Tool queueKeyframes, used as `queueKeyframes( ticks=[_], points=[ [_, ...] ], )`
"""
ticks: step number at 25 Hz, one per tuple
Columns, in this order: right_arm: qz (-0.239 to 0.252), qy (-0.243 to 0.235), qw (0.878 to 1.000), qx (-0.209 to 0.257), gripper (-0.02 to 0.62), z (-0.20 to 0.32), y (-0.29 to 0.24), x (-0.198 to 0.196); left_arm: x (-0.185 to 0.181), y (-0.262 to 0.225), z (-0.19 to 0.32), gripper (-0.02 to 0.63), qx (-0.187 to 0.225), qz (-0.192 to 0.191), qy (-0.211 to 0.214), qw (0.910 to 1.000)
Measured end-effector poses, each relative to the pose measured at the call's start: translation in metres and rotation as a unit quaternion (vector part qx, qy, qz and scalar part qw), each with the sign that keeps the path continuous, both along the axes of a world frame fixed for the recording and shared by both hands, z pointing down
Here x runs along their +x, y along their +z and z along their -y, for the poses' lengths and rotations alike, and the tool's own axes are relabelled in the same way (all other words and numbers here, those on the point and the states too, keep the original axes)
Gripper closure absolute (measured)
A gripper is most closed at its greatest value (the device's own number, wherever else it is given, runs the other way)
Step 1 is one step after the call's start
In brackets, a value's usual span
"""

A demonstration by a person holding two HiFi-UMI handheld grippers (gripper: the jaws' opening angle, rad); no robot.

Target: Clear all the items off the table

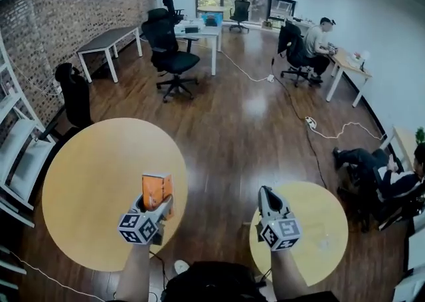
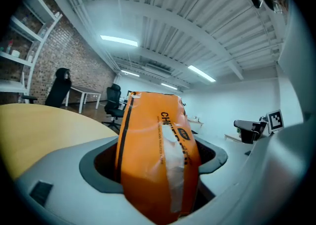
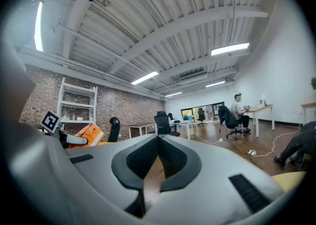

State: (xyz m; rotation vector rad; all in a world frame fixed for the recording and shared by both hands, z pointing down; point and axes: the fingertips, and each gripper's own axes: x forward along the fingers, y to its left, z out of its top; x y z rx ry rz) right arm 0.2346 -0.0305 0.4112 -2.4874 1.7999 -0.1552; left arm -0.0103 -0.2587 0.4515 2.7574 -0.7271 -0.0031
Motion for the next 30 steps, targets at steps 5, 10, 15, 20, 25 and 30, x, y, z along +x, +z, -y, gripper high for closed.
queueKeyframes(
  ticks=[5, 10, 15, 20, 25, 30],
  points=[
    [0.004, -0.058, 0.998, -0.001, 0.591, 0.074, 0.003, -0.043, -0.069, 0.016, 0.051, 0.201, -0.017, -0.002, -0.066, 0.9976],
    [0.004, -0.097, 0.995, -0.01, 0.592, 0.141, 0.01, -0.076, -0.121, 0.023, 0.086, 0.201, -0.024, -0.008, -0.101, 0.9945],
    [-0.022, -0.157, 0.987, -0.03, 0.592, 0.207, 0.024, -0.139, -0.206, 0.034, 0.118, 0.201, -0.033, -0.002, -0.168, 0.9853],
    [-0.05, -0.264, 0.962, -0.05, 0.591, 0.269, 0.032, -0.221, -0.316, 0.043, 0.126, 0.201, -0.048, 0.008, -0.281, 0.9585],
    [-0.053, -0.35, 0.933, -0.059, 0.591, 0.31, 0.043, -0.28, -0.387, 0.063, 0.101, 0.201, -0.074, 0.006, -0.371, 0.9256],
    [-0.045, -0.418, 0.905, -0.069, 0.591, 0.342, 0.051, -0.336, -0.427, 0.073, 0.082, 0.201, -0.091, 0.019, -0.421, 0.9021]
  ],
)
